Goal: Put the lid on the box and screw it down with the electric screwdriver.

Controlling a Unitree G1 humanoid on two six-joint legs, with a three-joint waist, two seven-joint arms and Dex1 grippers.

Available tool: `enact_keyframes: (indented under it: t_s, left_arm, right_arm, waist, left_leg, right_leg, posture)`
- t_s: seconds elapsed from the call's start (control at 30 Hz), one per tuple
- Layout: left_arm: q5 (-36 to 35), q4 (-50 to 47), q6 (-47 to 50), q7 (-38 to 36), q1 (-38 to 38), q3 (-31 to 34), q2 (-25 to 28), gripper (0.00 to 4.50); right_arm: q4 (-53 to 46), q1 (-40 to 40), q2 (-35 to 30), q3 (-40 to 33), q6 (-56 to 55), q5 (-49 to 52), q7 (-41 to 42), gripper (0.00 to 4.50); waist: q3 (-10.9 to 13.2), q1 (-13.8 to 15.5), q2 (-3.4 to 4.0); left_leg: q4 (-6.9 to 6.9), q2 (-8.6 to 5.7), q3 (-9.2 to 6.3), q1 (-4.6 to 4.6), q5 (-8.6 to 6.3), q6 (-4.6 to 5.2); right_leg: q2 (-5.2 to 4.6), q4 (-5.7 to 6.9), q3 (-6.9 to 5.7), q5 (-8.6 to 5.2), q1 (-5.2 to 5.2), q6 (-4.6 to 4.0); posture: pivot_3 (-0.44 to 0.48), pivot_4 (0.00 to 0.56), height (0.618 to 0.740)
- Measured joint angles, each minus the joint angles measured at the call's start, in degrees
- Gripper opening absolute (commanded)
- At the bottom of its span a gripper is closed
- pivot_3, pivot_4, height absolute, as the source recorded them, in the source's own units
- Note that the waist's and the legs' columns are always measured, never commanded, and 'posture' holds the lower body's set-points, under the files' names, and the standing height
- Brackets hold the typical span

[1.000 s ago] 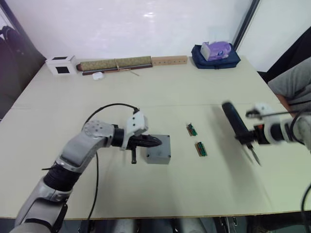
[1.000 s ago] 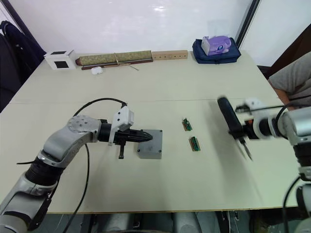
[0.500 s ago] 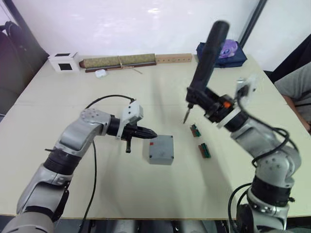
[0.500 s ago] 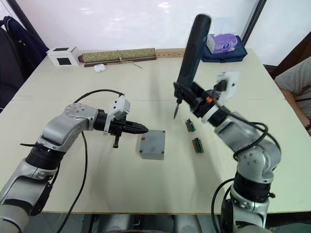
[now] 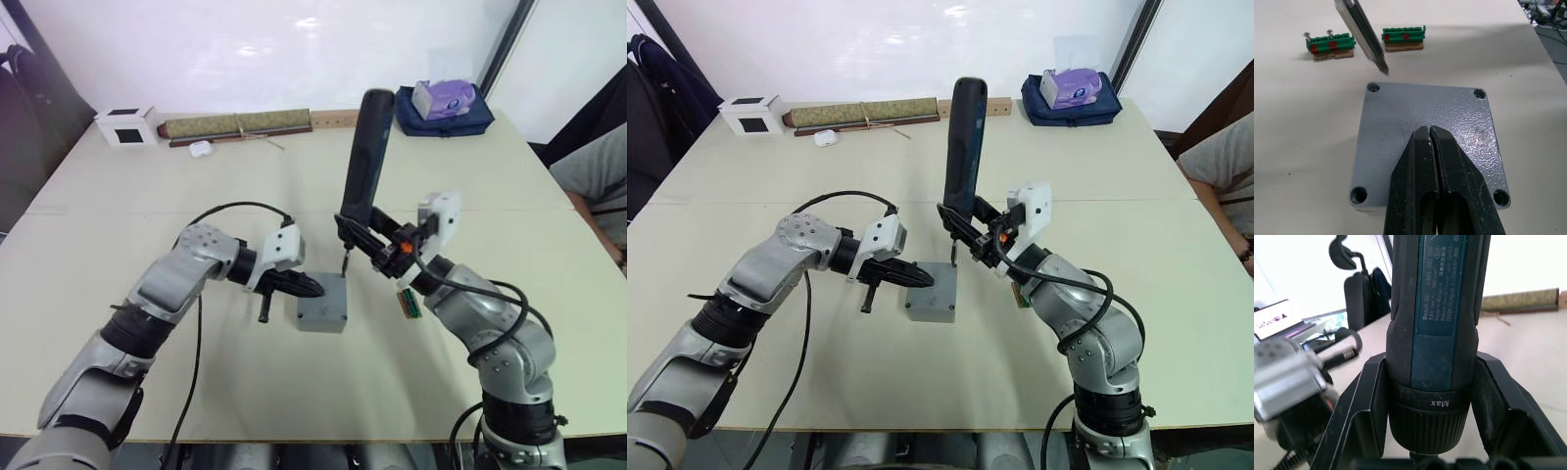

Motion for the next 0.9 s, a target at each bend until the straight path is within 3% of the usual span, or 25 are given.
enact_keyframes:
  t_s: [0.37, 0.9]
  left_arm:
    - [0.7, -0.9, 0.9, 0.1, 0.1, 0.0, 0.0, 0.0]
    - [1.8, -0.9, 1.2, 0.1, 0.1, 0.0, -0.2, 0.0]
  right_arm:
    - [3.7, 0.0, 2.8, 2.8, -5.5, -4.8, -0.7, 1.78]
    - [3.7, 2.5, 1.0, 4.3, -10.9, -8.6, 1.7, 1.78]
  waist:
    - [0.0, 0.0, 0.0]
    - [0.0, 0.0, 0.0]
  left_leg:
    - [0.0, 0.0, 0.0, 0.04, 0.0, 0.0]
    - [0.0, 0.0, 0.01, 0.55, 0.0, 0.0]
  right_leg:
    - [0.01, 0.04, 0.0, 0.0, 0.0, 0.0]
    - [0.02, 0.06, 0.02, -0.01, 0.51, -0.02]
  posture:
    - [0.0, 0.15, 0.74]
    - [0.0, 0.15, 0.74]
